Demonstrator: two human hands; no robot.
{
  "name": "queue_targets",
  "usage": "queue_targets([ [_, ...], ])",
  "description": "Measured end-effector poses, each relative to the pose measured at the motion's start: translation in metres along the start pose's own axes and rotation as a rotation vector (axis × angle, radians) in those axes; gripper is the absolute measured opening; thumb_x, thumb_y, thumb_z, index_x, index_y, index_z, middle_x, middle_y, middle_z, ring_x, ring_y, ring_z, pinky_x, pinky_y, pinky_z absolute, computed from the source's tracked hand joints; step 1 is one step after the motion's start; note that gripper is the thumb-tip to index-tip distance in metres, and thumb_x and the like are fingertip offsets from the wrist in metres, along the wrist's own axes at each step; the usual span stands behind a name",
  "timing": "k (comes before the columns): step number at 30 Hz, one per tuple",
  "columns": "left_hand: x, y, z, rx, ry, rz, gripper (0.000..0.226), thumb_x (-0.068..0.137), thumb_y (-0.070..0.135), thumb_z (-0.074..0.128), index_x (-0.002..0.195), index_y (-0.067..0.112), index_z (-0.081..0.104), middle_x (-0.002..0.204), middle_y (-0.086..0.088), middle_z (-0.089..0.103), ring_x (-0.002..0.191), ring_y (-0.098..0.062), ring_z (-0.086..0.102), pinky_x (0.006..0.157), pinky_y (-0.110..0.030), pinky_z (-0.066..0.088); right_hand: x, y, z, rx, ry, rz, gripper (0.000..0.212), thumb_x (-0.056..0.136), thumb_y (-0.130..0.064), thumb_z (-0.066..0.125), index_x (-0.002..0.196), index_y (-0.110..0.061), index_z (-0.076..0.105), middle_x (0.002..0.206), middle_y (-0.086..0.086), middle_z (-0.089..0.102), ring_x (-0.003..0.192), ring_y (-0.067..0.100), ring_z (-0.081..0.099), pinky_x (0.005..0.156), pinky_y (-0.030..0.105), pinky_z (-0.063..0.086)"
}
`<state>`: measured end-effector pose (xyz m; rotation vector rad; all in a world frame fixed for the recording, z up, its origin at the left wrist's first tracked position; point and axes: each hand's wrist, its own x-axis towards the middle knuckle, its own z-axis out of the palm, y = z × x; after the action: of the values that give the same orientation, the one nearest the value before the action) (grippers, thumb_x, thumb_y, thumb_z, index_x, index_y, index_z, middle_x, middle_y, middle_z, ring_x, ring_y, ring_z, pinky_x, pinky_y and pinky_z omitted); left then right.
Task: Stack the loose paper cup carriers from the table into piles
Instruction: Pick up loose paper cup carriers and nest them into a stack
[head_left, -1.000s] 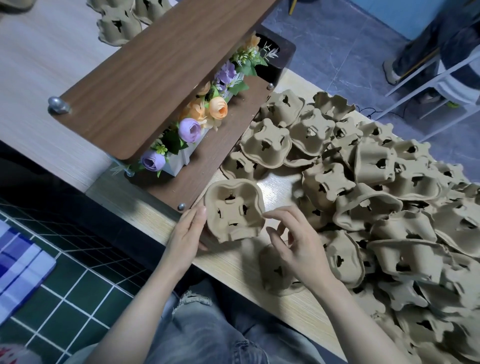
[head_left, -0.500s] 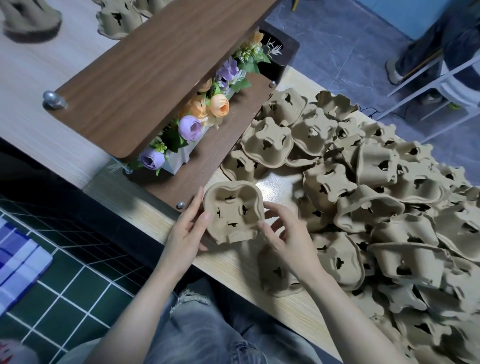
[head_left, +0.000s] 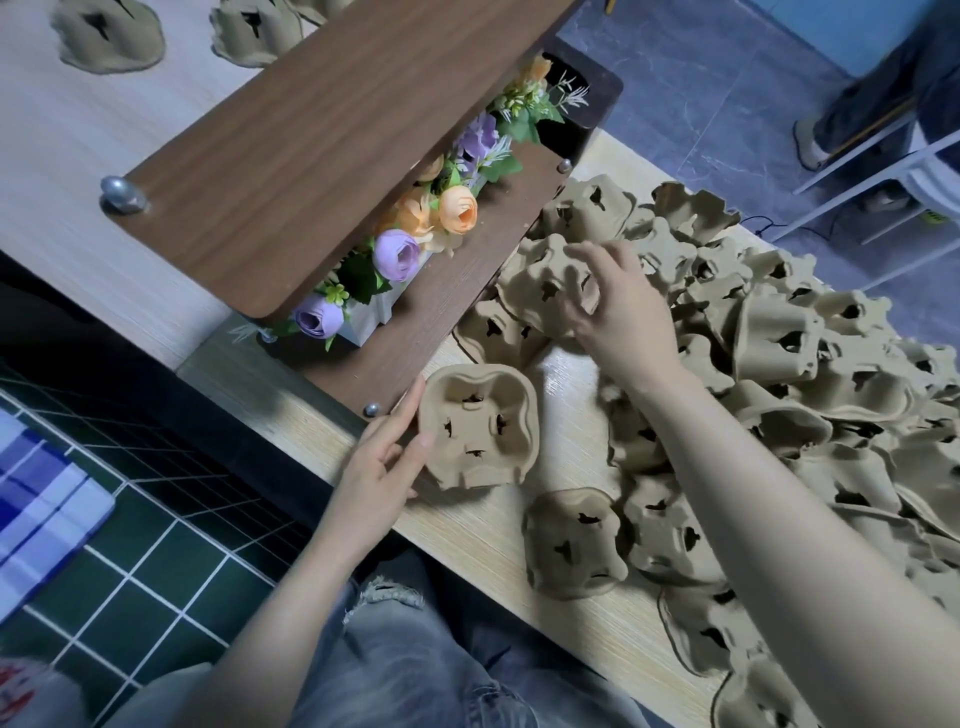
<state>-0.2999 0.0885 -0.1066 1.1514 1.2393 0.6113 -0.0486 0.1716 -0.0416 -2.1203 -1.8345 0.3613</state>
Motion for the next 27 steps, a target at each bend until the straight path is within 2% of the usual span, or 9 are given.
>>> queue_targets([
  [3, 0.003, 0.0, -0.001, 0.027, 0.005, -0.019, 0.056, 0.098, 0.031, 0.053, 0.127, 0.075, 0.034, 0.124, 0.015, 0.05, 0.088, -0.031, 0.056, 0.072, -0.032, 0.057, 0.025, -0.002, 0.0, -0.126, -0.118, 0.014, 0.05, 0.093, -0.024, 0.056, 0.142, -0.021, 0.045, 0.139, 0.005, 0.045, 0.104, 0.03, 0.06, 0.076, 0.034, 0.045],
  [5, 0.005, 0.001, -0.002, 0.053, 0.014, -0.02, 0.056, 0.097, 0.032, 0.053, 0.124, 0.078, 0.034, 0.122, 0.002, 0.05, 0.093, -0.036, 0.054, 0.078, -0.037, 0.055, 0.035, 0.0, 0.002, -0.202, -0.19, 0.018, 0.057, 0.091, -0.023, 0.056, 0.145, -0.023, 0.041, 0.139, 0.008, 0.045, 0.109, 0.033, 0.058, 0.077, 0.035, 0.046],
  [9, 0.007, 0.002, -0.002, 0.051, 0.026, -0.027, 0.053, 0.097, 0.033, 0.053, 0.125, 0.076, 0.036, 0.121, -0.003, 0.05, 0.092, -0.035, 0.053, 0.079, -0.039, 0.054, 0.041, 0.005, 0.006, -0.206, -0.245, 0.028, 0.065, 0.087, -0.02, 0.059, 0.148, -0.025, 0.036, 0.135, 0.011, 0.048, 0.111, 0.034, 0.057, 0.078, 0.037, 0.046],
  [12, 0.007, 0.002, -0.003, 0.057, 0.03, -0.022, 0.054, 0.098, 0.031, 0.053, 0.126, 0.074, 0.037, 0.119, -0.007, 0.05, 0.08, -0.027, 0.051, 0.077, -0.04, 0.054, 0.035, 0.007, 0.004, -0.138, -0.216, 0.038, 0.075, 0.083, -0.021, 0.066, 0.15, -0.026, 0.033, 0.142, 0.008, 0.042, 0.112, 0.034, 0.057, 0.08, 0.039, 0.051],
  [16, 0.008, 0.002, -0.004, 0.039, 0.026, -0.015, 0.054, 0.098, 0.028, 0.054, 0.128, 0.07, 0.04, 0.12, -0.007, 0.051, 0.071, -0.013, 0.045, 0.07, -0.03, 0.056, 0.016, 0.01, 0.002, -0.021, -0.122, 0.036, 0.085, 0.079, -0.025, 0.075, 0.151, -0.029, 0.029, 0.148, 0.001, 0.039, 0.121, 0.025, 0.053, 0.087, 0.037, 0.047],
  [19, 0.008, 0.003, -0.005, 0.015, 0.016, -0.025, 0.052, 0.098, 0.027, 0.055, 0.126, 0.068, 0.041, 0.121, -0.006, 0.056, 0.069, -0.007, 0.046, 0.066, -0.021, 0.056, 0.005, 0.012, 0.002, 0.052, -0.058, 0.027, 0.085, 0.077, -0.028, 0.079, 0.15, -0.026, 0.034, 0.134, 0.003, 0.051, 0.118, 0.023, 0.052, 0.091, 0.037, 0.046],
  [22, 0.008, 0.006, -0.005, 0.003, -0.003, -0.035, 0.053, 0.097, 0.029, 0.056, 0.122, 0.074, 0.041, 0.124, -0.004, 0.058, 0.07, -0.004, 0.049, 0.066, -0.021, 0.055, -0.005, 0.014, 0.001, 0.075, -0.022, 0.028, 0.087, 0.075, -0.029, 0.082, 0.149, -0.022, 0.037, 0.114, 0.007, 0.059, 0.109, 0.027, 0.053, 0.089, 0.041, 0.046],
  [25, 0.008, 0.007, -0.005, -0.007, -0.012, -0.031, 0.055, 0.098, 0.028, 0.056, 0.12, 0.076, 0.041, 0.131, -0.007, 0.055, 0.076, -0.016, 0.051, 0.065, -0.021, 0.055, -0.012, 0.017, 0.001, 0.064, -0.042, 0.076, 0.095, 0.074, -0.039, 0.082, 0.152, -0.028, 0.028, 0.101, 0.002, 0.06, 0.097, 0.023, 0.057, 0.076, 0.038, 0.046],
  [27, 0.008, 0.006, -0.005, -0.011, -0.01, -0.032, 0.055, 0.098, 0.027, 0.056, 0.12, 0.075, 0.041, 0.131, -0.005, 0.055, 0.077, -0.017, 0.051, 0.064, -0.02, 0.054, -0.017, 0.02, 0.001, 0.035, -0.105, 0.108, 0.102, 0.073, -0.047, 0.081, 0.153, -0.033, 0.019, 0.098, 0.0, 0.062, 0.089, 0.02, 0.058, 0.07, 0.034, 0.044],
])
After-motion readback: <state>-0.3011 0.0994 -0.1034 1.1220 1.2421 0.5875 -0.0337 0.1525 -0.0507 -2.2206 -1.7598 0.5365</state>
